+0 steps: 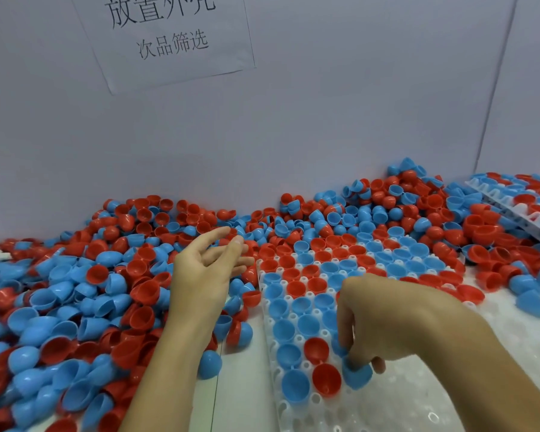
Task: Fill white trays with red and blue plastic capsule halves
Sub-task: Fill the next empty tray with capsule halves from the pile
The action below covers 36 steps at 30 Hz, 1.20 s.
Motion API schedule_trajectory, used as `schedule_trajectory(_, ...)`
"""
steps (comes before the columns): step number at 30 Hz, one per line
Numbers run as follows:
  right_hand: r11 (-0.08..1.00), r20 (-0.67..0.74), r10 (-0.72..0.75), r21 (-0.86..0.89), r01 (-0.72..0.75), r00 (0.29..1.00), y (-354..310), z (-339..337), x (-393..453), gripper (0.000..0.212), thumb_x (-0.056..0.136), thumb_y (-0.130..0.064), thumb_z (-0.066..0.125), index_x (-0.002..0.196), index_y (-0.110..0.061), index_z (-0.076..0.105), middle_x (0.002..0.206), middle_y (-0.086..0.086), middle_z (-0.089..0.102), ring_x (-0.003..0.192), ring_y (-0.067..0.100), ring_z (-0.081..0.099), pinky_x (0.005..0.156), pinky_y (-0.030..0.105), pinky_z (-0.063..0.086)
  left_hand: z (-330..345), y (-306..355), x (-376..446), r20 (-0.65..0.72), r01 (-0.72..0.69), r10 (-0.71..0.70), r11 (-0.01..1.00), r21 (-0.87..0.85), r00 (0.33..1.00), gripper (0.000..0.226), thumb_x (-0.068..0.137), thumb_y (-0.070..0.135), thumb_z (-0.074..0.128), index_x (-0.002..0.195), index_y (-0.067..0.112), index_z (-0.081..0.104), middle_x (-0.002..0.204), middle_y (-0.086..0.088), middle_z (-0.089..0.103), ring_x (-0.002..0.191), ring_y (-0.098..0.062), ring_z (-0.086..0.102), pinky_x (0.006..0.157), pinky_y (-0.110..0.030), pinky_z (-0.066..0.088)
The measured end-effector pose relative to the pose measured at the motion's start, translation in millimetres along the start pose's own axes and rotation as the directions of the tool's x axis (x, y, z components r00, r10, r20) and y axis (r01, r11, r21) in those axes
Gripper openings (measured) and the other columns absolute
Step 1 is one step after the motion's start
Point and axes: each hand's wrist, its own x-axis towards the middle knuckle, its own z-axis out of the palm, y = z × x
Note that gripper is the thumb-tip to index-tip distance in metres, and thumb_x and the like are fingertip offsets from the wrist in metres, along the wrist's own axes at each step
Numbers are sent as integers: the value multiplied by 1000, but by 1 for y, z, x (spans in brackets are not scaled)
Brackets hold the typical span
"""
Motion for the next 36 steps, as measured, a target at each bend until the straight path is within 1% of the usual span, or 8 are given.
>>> schedule_trajectory(7,999,21,31,-36,-31,999,-2,0,0,26,83,-24,80,107,-15,76,91,-2,77,74,8,73,80,30,62,0,-7,1,42,-21,16,992,123,999,15,95,24,66,110,24,69,93,2,77,85,-9,74,66,-19,58)
schedule_trajectory(13,1000,-16,-8,11,8,1000,5,0,4,22,88,-21,74,108,-11,75,93,1,77,82,12,73,83,31,61,-2,-11,2,-38,-29,42,958,286,998,17,97,16,64,105,30,68,106,8,71,103,-13,67,92,-40,58)
schedule_trajectory(20,947,-95,-174,256,193,980,33,-7,5,13,94,-29,67,100,-25,78,80,-7,75,64,1,68,67,18,57,24,3,11,58,-128,116,807,577,992,26,91,29,69,114,36,61,122,8,57,112,-11,52,88,-26,44)
schedule_trajectory(26,865,-414,-133,394,309,900,59,-8,20,15,97,-33,61,97,-32,76,67,-16,63,58,-7,61,56,12,46,112,16,93,346,-278,-67,463,842,936,42,94,36,59,134,29,53,131,-9,54,119,-34,55,101,-49,50)
schedule_trajectory(29,845,-469,-80,437,309,880,71,-9,23,15,98,-32,60,95,-31,75,68,-16,62,58,-6,61,52,12,44,158,8,124,457,-365,-200,372,854,866,25,95,40,61,110,20,60,109,-4,61,96,-23,59,87,-38,53)
schedule_trajectory(32,825,-497,-57,465,321,866,76,-7,25,14,98,-34,60,95,-32,74,69,-16,60,57,-7,60,51,13,43,188,-5,139,478,-382,-400,298,875,782,41,89,49,71,100,10,65,97,-5,71,86,-21,66,82,-36,57)
schedule_trajectory(34,815,-510,-56,473,334,858,77,-6,26,13,97,-35,61,95,-33,73,70,-14,63,61,-11,58,54,13,42,194,-13,145,453,-337,-465,314,888,761,40,86,37,78,107,4,68,101,-10,75,92,-25,73,88,-40,60)
schedule_trajectory(36,811,-518,-56,475,342,853,77,-5,27,13,97,-36,61,96,-33,73,72,-13,66,63,-10,58,57,13,43,192,-17,149,445,-210,-467,472,856,764,28,83,24,83,99,6,70,94,-7,73,87,-20,71,87,-37,61)
